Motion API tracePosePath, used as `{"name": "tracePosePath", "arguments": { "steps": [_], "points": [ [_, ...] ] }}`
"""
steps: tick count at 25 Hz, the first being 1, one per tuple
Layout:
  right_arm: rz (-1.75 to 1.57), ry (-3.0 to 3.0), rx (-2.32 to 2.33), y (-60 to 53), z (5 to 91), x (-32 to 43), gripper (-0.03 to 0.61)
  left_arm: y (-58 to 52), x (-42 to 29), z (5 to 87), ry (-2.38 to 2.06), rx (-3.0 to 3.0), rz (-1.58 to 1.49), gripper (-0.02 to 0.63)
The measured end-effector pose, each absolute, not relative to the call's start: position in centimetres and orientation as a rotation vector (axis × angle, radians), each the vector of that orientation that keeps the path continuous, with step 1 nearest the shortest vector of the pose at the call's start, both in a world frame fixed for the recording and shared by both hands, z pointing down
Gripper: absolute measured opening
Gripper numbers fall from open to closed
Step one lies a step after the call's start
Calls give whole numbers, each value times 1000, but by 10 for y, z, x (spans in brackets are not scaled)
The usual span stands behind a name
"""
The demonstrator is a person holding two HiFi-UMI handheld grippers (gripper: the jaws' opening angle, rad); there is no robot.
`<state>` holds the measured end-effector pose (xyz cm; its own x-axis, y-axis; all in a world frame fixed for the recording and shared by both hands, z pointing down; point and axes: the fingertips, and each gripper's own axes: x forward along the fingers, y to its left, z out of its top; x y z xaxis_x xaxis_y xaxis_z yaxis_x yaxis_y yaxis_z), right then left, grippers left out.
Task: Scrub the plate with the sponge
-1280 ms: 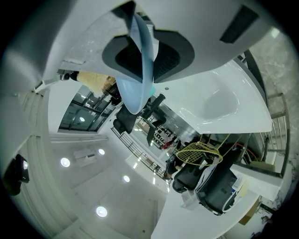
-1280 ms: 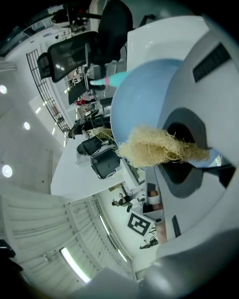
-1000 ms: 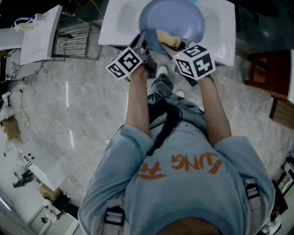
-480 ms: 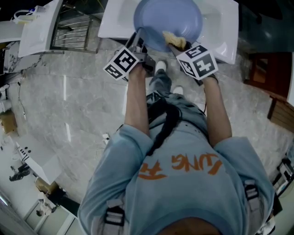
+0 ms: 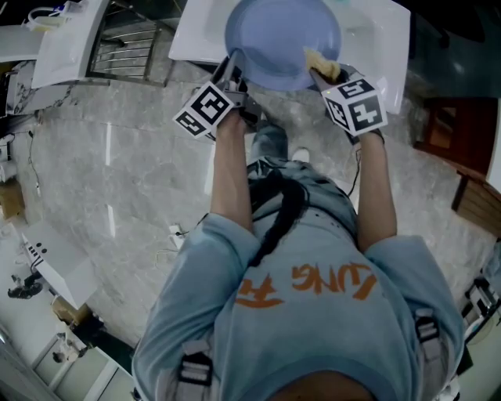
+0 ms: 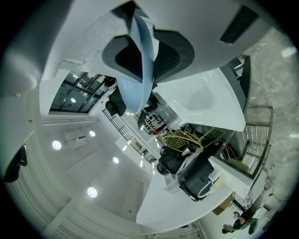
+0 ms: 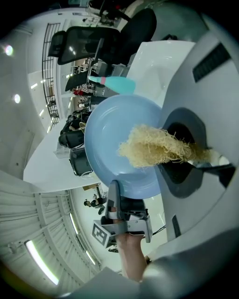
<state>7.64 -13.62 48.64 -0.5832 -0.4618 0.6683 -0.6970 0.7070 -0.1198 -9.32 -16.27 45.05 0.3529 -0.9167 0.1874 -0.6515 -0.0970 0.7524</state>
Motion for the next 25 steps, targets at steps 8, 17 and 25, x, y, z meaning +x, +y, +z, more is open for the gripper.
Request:
{"name": "tracePosePath", "arguments": {
  "steps": [8, 17, 25],
  "points": [
    [451, -2222, 1037, -172, 492, 97, 34, -169, -103, 457, -1383, 1830, -402, 48],
    [449, -2446, 992, -201, 476, 22, 34, -169, -166, 478, -1463, 1725, -422, 48],
    [424, -2546, 884, -233, 464, -62, 34, -169, -257, 489, -1586, 1567, -510, 48]
  ]
}}
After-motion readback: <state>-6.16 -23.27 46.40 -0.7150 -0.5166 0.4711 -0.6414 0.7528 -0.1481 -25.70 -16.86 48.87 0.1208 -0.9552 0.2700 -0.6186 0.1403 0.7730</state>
